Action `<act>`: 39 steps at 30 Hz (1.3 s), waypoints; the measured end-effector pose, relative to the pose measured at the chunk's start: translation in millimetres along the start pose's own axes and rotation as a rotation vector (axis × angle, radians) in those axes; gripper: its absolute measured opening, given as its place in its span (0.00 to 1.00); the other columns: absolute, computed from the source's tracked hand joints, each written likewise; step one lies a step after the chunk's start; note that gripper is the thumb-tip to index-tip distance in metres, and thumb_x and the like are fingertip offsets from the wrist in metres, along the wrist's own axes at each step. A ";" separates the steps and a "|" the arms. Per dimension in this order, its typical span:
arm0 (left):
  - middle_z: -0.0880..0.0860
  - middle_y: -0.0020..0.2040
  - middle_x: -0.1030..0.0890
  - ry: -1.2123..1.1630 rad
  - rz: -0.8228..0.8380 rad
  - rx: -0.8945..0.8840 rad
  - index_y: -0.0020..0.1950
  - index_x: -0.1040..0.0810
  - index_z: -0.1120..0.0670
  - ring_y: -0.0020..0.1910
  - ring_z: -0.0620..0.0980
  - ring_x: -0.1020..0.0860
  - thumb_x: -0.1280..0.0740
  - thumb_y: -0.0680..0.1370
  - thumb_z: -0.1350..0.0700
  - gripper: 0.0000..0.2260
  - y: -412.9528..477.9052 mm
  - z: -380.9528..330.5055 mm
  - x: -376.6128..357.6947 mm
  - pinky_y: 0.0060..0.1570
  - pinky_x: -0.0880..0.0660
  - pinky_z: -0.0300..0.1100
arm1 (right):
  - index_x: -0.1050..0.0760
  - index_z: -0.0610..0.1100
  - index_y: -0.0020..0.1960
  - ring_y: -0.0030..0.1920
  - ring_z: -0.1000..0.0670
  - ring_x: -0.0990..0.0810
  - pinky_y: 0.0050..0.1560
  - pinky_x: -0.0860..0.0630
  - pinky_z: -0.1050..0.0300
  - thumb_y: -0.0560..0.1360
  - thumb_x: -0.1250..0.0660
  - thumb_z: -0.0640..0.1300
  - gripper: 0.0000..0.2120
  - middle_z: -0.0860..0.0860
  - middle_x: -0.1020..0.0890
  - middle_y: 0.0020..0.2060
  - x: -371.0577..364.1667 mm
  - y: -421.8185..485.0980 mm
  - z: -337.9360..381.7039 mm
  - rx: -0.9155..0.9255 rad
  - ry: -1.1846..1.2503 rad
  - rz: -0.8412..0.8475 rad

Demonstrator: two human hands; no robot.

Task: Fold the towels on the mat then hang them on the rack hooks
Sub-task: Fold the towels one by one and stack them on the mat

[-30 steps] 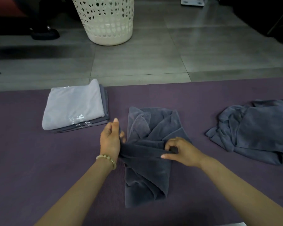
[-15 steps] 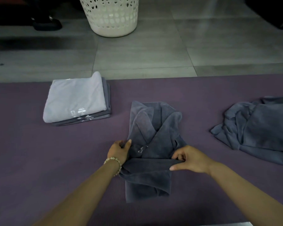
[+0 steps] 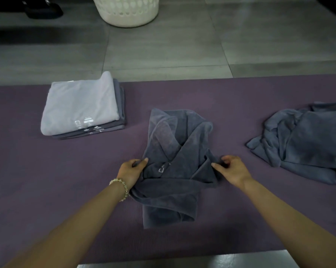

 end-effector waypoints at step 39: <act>0.50 0.30 0.37 -0.542 0.610 -0.509 0.50 0.19 0.55 0.18 0.39 0.39 0.32 0.71 0.55 0.10 -397.1 -314.7 99.6 0.19 0.39 0.30 | 0.22 0.47 0.40 0.32 0.56 0.24 0.39 0.27 0.60 0.67 0.28 0.50 0.07 0.48 0.20 0.29 248.9 -416.9 350.5 1.099 0.195 0.042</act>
Point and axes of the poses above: each hand's wrist, its own y-axis towards the middle knuckle, its own x-axis out of the back of the hand, z = x × y, the point moved 7 cm from there along y, towards the middle knuckle
